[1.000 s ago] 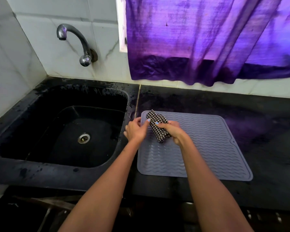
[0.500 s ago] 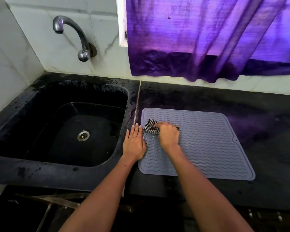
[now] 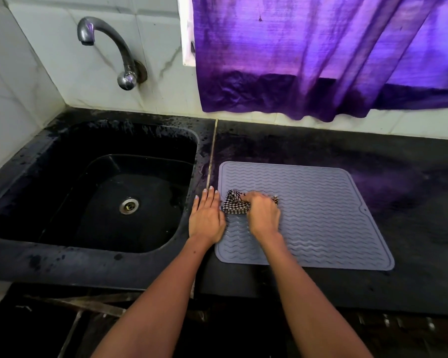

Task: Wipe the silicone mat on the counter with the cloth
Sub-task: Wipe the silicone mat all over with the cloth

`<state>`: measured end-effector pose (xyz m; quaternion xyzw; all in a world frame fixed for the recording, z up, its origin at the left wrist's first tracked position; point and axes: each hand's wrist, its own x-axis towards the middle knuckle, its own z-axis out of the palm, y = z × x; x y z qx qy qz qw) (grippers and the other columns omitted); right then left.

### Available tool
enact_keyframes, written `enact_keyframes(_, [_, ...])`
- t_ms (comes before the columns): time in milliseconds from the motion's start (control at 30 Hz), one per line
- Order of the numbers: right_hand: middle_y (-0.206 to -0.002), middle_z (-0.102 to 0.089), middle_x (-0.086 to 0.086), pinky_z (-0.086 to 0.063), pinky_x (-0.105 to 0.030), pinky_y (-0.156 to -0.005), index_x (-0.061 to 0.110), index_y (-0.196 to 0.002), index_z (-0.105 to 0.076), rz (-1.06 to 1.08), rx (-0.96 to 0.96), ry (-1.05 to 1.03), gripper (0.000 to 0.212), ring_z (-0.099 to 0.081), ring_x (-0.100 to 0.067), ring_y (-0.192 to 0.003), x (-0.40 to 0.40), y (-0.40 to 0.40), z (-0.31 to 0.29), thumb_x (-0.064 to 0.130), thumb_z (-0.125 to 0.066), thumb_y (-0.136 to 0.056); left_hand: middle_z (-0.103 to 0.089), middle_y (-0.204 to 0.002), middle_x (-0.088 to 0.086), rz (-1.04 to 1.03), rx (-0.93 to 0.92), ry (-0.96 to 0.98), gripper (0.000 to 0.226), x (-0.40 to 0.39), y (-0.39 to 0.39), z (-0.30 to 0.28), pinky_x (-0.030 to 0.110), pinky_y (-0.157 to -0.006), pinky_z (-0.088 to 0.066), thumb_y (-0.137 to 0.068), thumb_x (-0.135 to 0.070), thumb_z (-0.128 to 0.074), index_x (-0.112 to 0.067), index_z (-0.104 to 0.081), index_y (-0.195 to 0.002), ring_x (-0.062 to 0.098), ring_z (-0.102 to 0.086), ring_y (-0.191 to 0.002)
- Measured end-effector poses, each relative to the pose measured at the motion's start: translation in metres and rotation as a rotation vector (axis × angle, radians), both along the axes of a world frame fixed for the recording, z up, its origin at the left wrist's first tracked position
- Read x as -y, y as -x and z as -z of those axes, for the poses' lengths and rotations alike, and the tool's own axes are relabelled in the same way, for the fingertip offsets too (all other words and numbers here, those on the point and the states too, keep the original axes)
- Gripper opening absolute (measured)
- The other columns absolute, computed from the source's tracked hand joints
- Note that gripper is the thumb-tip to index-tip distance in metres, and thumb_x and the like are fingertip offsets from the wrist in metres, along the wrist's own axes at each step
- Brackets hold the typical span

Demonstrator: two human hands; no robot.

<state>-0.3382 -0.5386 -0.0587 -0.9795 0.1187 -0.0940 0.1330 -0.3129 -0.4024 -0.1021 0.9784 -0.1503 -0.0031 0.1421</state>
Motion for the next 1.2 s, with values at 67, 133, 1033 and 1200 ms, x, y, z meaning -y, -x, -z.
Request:
enact_keyframes(67, [-0.126, -0.063, 0.002, -0.045, -0.030, -0.097, 0.027, -0.123, -0.062, -0.019, 0.026, 0.015, 0.046, -0.056, -0.018, -0.116, -0.002, 0.002, 0.005, 0.001, -0.060, -0.084, -0.003, -0.160, 0.005, 0.007, -0.009, -0.011, 0.056, 0.000, 0.000, -0.001, 0.035, -0.120, 0.006, -0.099, -0.026, -0.022, -0.011, -0.007, -0.151, 0.017, 0.002, -0.148])
enact_keyframes(133, [-0.123, -0.064, 0.001, -0.046, -0.031, -0.096, 0.028, -0.123, -0.061, -0.008, 0.011, 0.006, 0.046, -0.058, -0.019, -0.114, -0.001, 0.002, 0.005, 0.002, -0.062, -0.084, -0.002, -0.160, 0.006, 0.014, -0.025, -0.018, 0.056, 0.000, 0.000, -0.002, 0.035, -0.121, 0.005, -0.100, -0.026, -0.022, -0.011, -0.006, -0.151, 0.018, 0.003, -0.148])
enact_keyframes(1033, [-0.123, -0.055, -0.009, -0.047, -0.041, -0.096, 0.018, -0.114, -0.067, 0.056, -0.236, -0.280, 0.031, -0.052, -0.030, -0.113, -0.018, 0.006, -0.025, 0.009, -0.064, -0.085, 0.002, -0.160, 0.008, 0.105, -0.072, -0.037, 0.052, -0.026, 0.025, -0.006, 0.036, -0.121, 0.005, -0.102, -0.031, -0.017, -0.016, -0.005, -0.151, 0.020, 0.005, -0.148])
enact_keyframes(1200, [-0.130, -0.050, -0.007, -0.047, -0.041, -0.092, 0.015, -0.120, -0.062, 0.052, -0.098, -0.137, 0.036, -0.043, -0.028, -0.117, -0.051, 0.038, -0.017, 0.011, -0.064, -0.084, 0.002, -0.160, 0.008, 0.115, -0.058, -0.040, 0.052, -0.029, 0.029, -0.005, 0.037, -0.121, 0.004, -0.102, -0.029, -0.019, -0.014, -0.010, -0.151, 0.021, 0.004, -0.148])
